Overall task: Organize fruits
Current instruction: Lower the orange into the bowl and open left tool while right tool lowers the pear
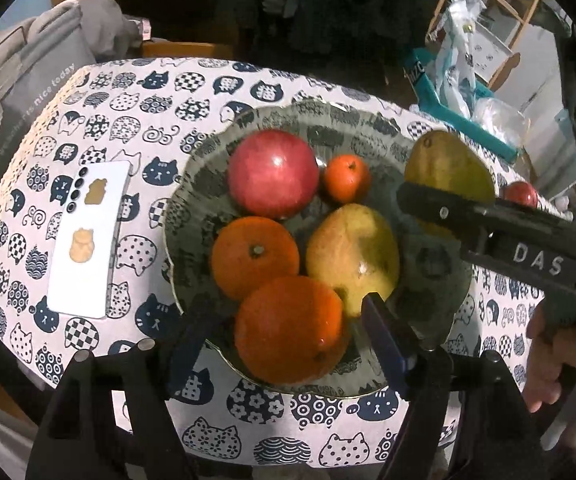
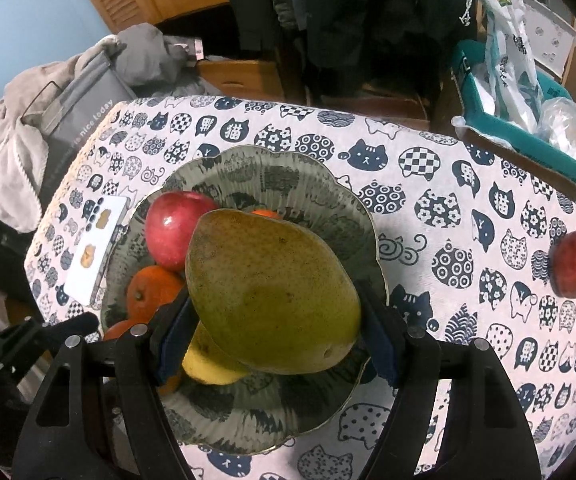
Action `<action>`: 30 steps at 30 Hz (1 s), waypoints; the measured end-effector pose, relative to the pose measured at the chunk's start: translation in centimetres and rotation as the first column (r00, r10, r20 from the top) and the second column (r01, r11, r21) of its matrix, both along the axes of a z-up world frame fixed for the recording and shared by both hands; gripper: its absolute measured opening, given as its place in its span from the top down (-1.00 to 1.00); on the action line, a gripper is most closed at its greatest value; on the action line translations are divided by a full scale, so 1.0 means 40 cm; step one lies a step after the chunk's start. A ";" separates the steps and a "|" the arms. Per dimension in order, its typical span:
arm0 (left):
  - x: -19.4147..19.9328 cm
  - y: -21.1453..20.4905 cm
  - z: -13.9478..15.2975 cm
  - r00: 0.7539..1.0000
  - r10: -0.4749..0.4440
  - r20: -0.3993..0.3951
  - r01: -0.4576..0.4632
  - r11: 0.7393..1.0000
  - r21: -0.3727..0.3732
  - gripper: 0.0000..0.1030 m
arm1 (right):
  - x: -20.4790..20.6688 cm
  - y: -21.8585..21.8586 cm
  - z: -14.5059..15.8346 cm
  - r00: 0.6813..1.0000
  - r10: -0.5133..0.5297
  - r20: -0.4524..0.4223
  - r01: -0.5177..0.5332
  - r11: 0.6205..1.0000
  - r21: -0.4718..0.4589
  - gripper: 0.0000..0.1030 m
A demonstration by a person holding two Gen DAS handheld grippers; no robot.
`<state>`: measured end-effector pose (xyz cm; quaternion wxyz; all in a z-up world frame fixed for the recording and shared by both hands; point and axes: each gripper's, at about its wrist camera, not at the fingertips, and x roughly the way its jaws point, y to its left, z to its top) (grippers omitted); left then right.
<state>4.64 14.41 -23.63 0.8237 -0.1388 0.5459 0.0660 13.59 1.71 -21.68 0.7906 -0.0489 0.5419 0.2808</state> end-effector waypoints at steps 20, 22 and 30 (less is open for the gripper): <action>0.004 0.119 0.038 0.979 0.184 0.087 -0.180 0.982 -0.049 -0.51 | 0.025 0.017 -0.039 1.000 -0.011 -0.001 0.011 0.998 -0.057 -0.51; 0.003 0.120 0.036 0.979 0.184 0.085 -0.180 0.982 -0.051 -0.51 | 0.027 0.017 -0.027 1.000 -0.011 0.011 0.012 0.999 -0.052 -0.52; -0.004 0.111 0.068 0.976 0.185 0.116 -0.180 0.982 -0.057 -0.51 | 0.030 -0.014 0.047 0.997 -0.050 0.060 0.050 0.999 -0.008 -0.52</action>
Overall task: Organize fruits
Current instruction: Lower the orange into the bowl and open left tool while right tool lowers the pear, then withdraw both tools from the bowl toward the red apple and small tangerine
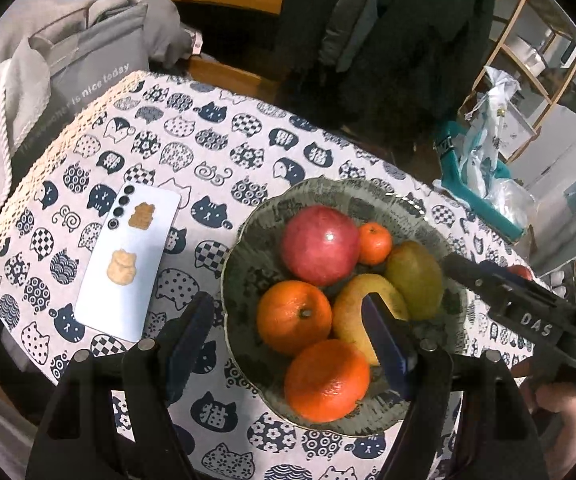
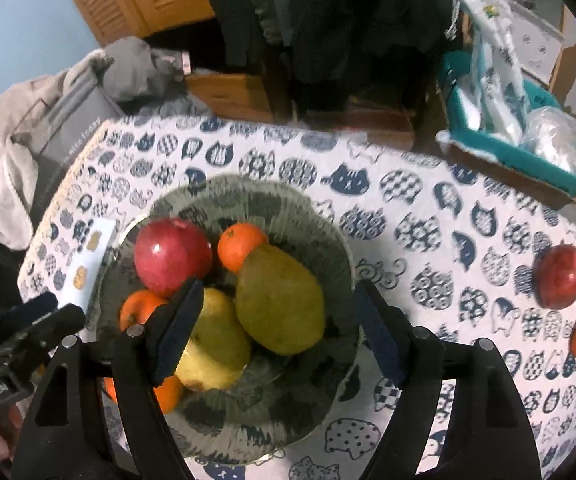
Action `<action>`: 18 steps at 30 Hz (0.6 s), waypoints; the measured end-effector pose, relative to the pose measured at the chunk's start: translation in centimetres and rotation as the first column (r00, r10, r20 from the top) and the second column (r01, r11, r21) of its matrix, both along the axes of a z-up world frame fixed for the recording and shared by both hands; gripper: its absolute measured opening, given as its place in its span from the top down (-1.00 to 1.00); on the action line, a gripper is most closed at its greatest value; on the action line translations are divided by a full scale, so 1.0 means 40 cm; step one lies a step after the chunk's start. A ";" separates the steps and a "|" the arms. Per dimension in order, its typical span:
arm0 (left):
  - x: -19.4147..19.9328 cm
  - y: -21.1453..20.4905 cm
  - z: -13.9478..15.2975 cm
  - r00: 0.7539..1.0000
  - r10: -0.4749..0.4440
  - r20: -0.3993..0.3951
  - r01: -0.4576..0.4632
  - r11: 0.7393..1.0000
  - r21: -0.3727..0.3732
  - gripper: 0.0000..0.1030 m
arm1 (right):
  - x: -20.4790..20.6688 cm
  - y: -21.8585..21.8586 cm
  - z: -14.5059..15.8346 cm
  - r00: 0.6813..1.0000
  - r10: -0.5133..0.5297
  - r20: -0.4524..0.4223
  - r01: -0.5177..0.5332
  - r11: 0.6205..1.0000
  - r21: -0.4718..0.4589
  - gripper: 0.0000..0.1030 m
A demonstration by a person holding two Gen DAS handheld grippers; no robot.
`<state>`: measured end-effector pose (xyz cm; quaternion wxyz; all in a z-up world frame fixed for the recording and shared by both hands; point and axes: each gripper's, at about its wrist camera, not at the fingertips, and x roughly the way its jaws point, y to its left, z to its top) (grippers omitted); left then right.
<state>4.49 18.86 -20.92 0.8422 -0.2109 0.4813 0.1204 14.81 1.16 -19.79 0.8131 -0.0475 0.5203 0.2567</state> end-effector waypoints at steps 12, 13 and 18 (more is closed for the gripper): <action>-0.015 -0.045 0.110 0.996 -0.026 0.089 0.024 0.999 0.029 -0.51 | -0.052 -0.072 0.181 0.983 -0.034 0.183 0.034 0.999 0.004 -0.53; -0.017 -0.052 0.122 0.995 -0.032 0.097 0.029 0.999 0.037 -0.52 | -0.058 -0.079 0.193 0.980 -0.036 0.197 0.036 0.999 0.001 -0.53; -0.029 -0.090 0.175 0.987 -0.071 0.141 0.061 0.995 0.077 -0.56 | -0.089 -0.117 0.249 0.963 -0.044 0.266 0.049 0.999 -0.013 -0.53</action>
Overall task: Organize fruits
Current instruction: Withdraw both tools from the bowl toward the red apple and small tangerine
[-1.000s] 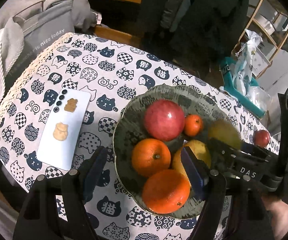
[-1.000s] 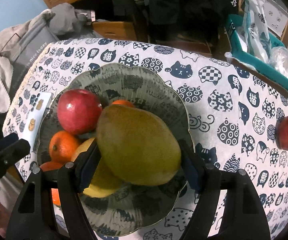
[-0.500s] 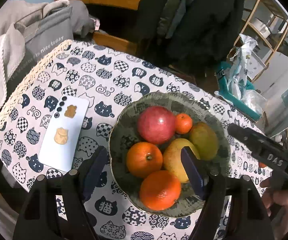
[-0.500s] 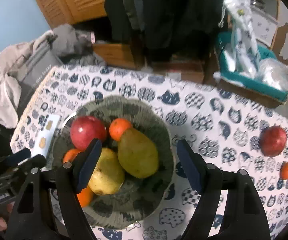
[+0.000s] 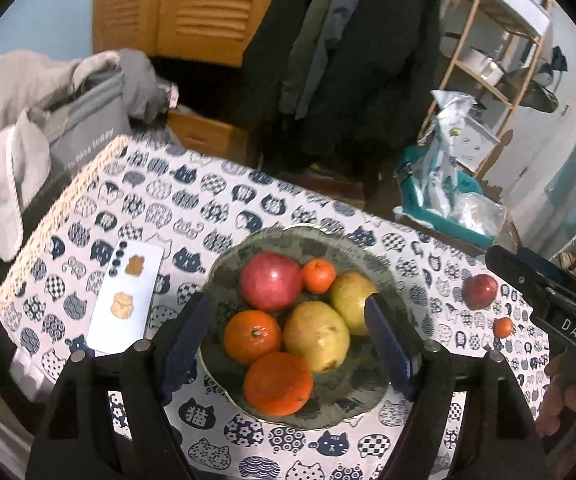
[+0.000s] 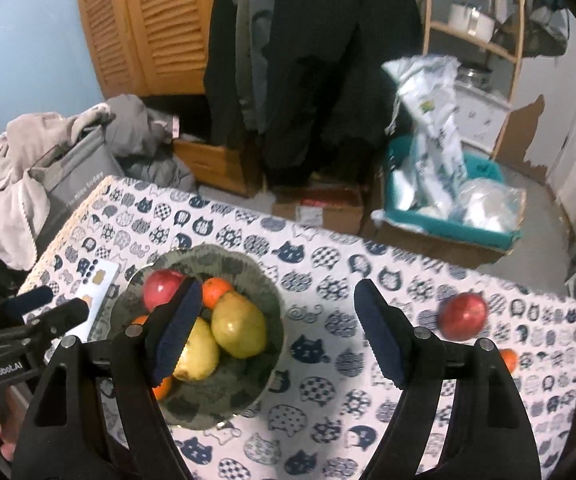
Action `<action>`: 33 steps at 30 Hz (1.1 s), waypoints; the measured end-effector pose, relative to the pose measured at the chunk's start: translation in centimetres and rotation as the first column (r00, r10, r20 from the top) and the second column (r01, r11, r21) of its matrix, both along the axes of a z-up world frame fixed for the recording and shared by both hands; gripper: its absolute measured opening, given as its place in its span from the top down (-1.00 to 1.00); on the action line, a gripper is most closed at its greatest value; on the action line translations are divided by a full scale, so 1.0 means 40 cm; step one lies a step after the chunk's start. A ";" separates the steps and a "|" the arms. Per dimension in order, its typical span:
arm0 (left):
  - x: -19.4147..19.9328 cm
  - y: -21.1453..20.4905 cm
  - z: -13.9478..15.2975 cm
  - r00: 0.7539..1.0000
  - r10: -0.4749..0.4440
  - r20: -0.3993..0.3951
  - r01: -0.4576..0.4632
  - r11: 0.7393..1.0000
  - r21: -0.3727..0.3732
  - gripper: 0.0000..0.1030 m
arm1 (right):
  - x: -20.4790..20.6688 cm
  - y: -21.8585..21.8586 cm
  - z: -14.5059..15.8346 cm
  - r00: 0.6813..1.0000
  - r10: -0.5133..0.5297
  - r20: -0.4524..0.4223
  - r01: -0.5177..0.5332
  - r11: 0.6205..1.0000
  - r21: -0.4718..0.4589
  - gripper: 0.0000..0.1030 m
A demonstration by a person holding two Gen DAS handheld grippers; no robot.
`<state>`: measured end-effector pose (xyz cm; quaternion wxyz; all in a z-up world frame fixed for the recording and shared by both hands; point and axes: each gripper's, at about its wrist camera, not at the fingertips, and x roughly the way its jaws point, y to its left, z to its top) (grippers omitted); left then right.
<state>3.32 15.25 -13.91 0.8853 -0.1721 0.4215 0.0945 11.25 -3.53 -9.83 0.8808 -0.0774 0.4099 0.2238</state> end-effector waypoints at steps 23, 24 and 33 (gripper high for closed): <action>-0.023 -0.155 0.163 0.985 -0.110 0.135 0.100 0.992 0.083 -0.69 | -0.096 -0.241 0.149 0.986 -0.106 0.127 0.106 0.994 0.009 -0.53; -0.022 -0.160 0.166 0.984 -0.113 0.139 0.102 0.991 0.084 -0.70 | -0.098 -0.251 0.152 0.986 -0.110 0.128 0.110 0.994 0.008 -0.53; -0.009 -0.240 0.212 0.972 -0.163 0.168 0.146 0.983 0.107 -0.72 | -0.117 -0.370 0.187 0.969 -0.179 0.171 0.181 0.984 0.005 -0.52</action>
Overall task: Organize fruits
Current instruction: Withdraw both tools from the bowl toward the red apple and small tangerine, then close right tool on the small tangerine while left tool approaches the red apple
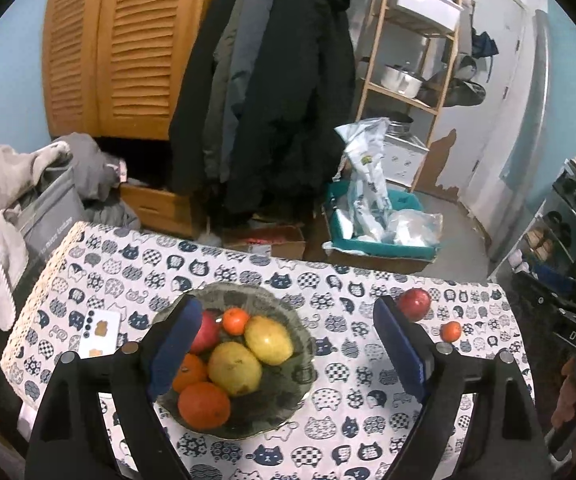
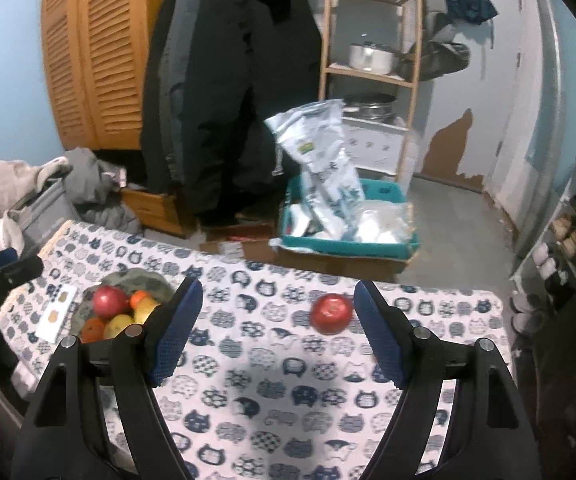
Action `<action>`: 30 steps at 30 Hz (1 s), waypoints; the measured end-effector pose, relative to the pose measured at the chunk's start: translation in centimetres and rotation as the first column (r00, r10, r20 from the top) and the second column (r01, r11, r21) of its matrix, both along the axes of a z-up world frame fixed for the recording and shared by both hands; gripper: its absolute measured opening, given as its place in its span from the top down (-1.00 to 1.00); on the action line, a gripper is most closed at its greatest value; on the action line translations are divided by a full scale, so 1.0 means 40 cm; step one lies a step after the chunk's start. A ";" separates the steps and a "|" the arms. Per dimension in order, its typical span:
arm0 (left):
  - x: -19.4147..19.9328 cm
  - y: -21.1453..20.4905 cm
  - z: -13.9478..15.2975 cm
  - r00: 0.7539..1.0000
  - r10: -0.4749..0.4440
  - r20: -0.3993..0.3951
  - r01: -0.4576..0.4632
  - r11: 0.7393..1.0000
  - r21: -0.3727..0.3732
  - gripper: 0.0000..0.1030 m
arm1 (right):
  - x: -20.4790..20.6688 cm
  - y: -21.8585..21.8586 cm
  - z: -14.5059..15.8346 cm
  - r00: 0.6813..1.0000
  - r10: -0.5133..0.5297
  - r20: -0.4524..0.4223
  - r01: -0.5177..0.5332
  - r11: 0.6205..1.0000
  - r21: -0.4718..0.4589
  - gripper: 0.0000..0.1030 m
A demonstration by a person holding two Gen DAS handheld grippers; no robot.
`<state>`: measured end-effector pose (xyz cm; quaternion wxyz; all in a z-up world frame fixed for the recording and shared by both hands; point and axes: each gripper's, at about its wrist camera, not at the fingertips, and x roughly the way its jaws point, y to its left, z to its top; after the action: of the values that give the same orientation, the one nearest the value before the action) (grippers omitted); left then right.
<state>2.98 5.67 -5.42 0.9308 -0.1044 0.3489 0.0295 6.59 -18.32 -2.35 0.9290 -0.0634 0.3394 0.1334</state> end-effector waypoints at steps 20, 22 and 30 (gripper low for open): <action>0.082 -0.233 0.013 0.989 -0.146 -0.006 0.146 0.987 0.072 -0.80 | -0.023 -0.294 0.000 0.982 -0.190 0.010 0.189 0.982 0.029 -0.52; 0.093 -0.250 0.006 0.988 -0.152 -0.016 0.152 0.985 0.079 -0.80 | -0.019 -0.313 -0.010 0.979 -0.203 0.002 0.203 0.979 0.028 -0.53; 0.151 -0.323 -0.052 0.982 -0.175 -0.074 0.183 0.975 0.123 -0.80 | 0.032 -0.357 -0.096 0.970 -0.231 -0.082 0.233 0.972 0.012 -0.52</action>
<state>9.00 -7.23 -7.49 0.9231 -0.0110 0.3833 -0.0286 7.88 -32.59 -6.19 0.9245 -0.0082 0.3800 0.0300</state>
